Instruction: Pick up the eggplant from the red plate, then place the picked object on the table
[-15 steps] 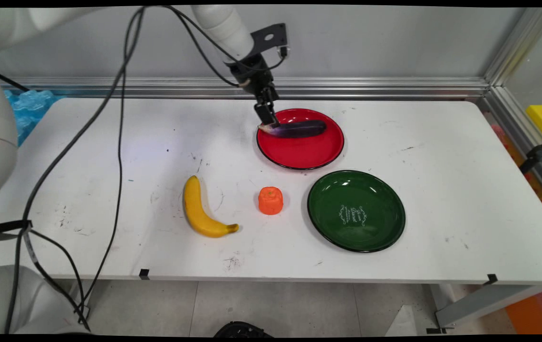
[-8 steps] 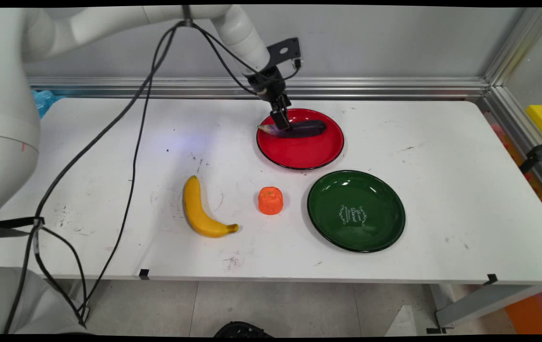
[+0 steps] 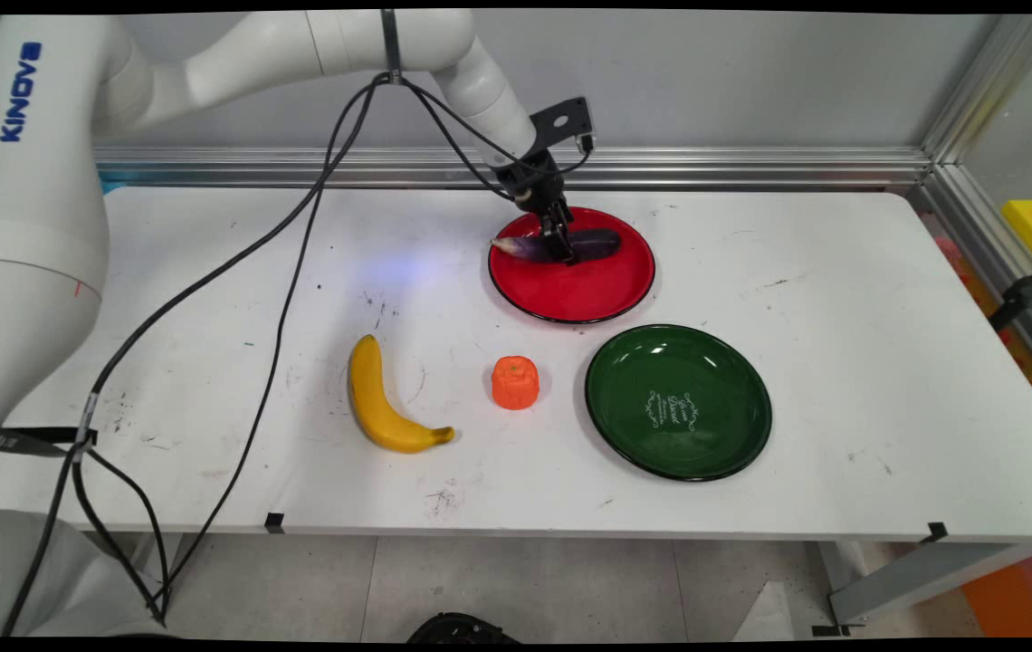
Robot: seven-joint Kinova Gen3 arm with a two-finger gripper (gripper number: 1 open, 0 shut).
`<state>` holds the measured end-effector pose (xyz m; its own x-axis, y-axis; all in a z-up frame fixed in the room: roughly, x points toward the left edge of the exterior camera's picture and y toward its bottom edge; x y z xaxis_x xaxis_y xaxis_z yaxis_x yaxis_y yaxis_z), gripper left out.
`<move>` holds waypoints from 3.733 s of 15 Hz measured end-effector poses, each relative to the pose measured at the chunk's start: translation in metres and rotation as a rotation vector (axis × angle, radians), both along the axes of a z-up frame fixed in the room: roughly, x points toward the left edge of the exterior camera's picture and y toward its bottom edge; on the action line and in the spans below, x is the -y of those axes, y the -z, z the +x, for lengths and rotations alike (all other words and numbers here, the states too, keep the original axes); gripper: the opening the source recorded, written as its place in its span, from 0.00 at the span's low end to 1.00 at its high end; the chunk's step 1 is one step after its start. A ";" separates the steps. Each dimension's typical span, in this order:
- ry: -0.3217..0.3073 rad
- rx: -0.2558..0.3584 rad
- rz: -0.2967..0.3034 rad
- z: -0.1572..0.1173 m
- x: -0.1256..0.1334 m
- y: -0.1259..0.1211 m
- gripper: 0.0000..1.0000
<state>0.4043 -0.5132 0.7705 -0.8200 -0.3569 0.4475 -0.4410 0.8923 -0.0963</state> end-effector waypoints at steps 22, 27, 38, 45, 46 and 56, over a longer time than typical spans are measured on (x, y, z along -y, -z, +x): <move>0.023 -0.011 0.019 -0.016 -0.053 -0.091 0.00; 0.059 -0.017 0.060 -0.012 -0.108 -0.119 0.00; 0.108 0.022 0.114 0.032 -0.191 -0.116 0.00; 0.131 0.033 0.111 0.049 -0.203 -0.084 0.00; 0.133 0.033 0.108 0.050 -0.203 -0.077 0.00; 0.134 0.015 0.082 0.052 -0.188 -0.020 0.00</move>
<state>0.4560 -0.3252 0.7905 -0.8692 -0.2787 0.4084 -0.3164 0.9483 -0.0264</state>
